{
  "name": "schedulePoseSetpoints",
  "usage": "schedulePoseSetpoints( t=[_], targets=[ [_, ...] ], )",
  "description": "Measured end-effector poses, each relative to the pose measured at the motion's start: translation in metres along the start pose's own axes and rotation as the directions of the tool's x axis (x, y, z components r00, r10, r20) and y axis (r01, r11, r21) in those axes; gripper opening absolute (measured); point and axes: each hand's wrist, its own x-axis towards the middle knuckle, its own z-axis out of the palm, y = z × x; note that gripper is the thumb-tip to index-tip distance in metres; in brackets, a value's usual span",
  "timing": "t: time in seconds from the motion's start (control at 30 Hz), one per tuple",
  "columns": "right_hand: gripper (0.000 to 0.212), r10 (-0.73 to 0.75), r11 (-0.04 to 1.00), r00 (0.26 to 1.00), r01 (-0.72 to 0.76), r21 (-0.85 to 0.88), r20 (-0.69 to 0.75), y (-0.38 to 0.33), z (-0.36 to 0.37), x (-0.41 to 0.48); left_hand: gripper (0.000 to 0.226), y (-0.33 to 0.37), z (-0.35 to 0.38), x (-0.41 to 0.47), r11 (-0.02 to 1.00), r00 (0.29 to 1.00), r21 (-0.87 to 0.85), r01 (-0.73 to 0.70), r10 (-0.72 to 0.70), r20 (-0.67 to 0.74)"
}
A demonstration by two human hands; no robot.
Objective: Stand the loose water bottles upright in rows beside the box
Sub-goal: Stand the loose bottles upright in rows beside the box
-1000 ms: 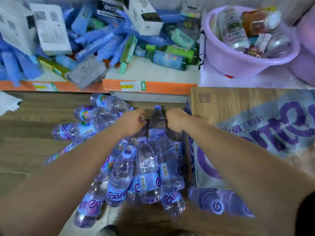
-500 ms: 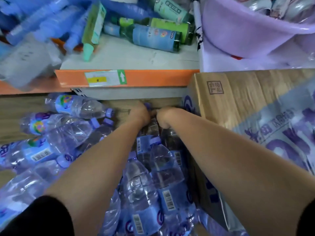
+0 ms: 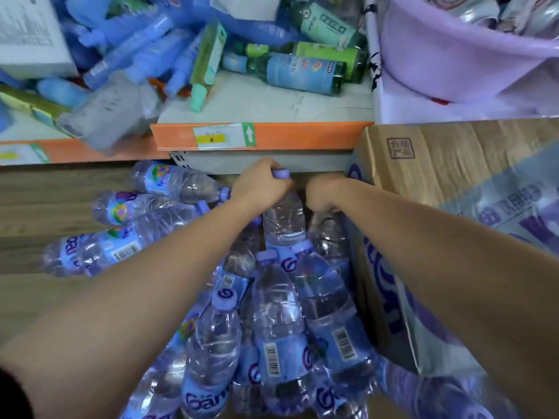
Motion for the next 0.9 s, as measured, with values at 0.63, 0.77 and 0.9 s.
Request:
schedulePoseSetpoints(
  t=[0.63,0.77,0.9],
  targets=[
    [0.022,-0.028,0.992,0.903,0.077,0.097,-0.43,0.02,-0.031,-0.044,0.033,0.033,-0.041,-0.021,0.821,0.902,0.412,-0.395,0.432,0.004],
    [0.012,0.004,0.991,0.89,0.059,0.124,-0.457,0.024,-0.032,-0.037,0.039,0.033,-0.046,-0.01,0.821,0.916,0.44,-0.365,0.401,0.012],
    [0.031,0.047,0.987,0.903,0.025,0.161,-0.427,0.015,-0.045,-0.037,0.039,0.033,-0.044,-0.008,0.802,0.902,0.443,-0.401,0.43,0.038]
  ],
)
